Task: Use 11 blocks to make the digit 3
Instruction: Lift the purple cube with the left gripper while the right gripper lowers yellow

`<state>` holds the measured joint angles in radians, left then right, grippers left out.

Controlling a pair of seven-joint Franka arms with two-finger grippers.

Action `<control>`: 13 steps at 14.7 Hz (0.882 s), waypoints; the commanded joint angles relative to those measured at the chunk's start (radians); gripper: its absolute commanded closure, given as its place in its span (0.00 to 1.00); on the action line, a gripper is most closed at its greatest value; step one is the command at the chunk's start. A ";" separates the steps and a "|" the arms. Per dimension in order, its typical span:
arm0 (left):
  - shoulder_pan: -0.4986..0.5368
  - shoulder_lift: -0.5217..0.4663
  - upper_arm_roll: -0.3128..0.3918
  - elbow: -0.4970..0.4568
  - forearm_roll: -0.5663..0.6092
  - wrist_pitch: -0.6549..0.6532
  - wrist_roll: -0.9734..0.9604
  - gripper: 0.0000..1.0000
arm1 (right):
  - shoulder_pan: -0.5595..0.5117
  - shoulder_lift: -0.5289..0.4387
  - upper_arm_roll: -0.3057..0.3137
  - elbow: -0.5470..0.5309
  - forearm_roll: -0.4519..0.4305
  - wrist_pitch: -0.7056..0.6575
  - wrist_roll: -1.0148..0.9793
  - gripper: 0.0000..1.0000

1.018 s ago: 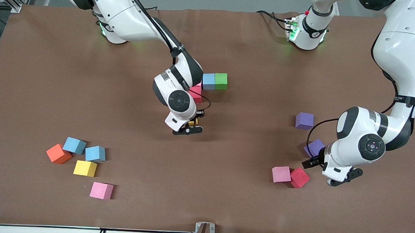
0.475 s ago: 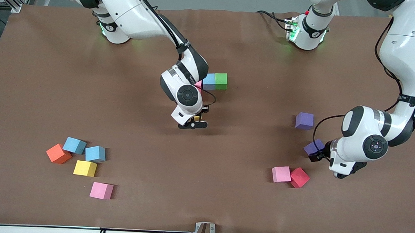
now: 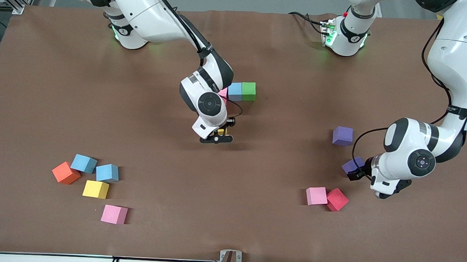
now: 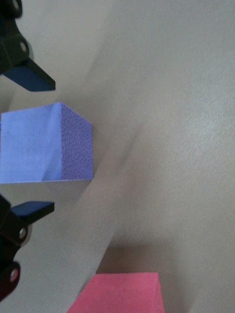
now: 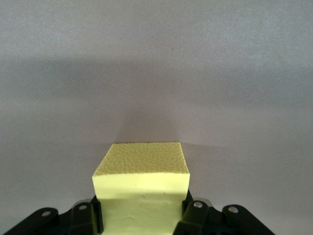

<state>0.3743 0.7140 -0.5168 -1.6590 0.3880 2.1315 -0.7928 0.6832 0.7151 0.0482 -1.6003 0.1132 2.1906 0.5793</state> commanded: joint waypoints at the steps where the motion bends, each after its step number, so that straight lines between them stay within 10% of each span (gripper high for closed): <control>1: 0.015 -0.012 -0.006 -0.051 0.022 0.045 -0.017 0.23 | 0.021 -0.025 -0.011 -0.101 0.017 0.093 0.010 0.89; 7: -0.003 -0.016 -0.015 -0.035 0.009 0.044 -0.045 0.87 | 0.024 -0.058 -0.011 -0.144 0.017 0.120 0.010 0.89; 13: -0.005 -0.051 -0.162 -0.005 0.006 -0.016 -0.199 0.93 | 0.036 -0.060 -0.011 -0.168 0.019 0.118 0.016 0.89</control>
<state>0.3666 0.6938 -0.6464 -1.6570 0.3880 2.1571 -0.9462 0.6913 0.6688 0.0478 -1.6979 0.1132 2.2962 0.5800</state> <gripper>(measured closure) 0.467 0.445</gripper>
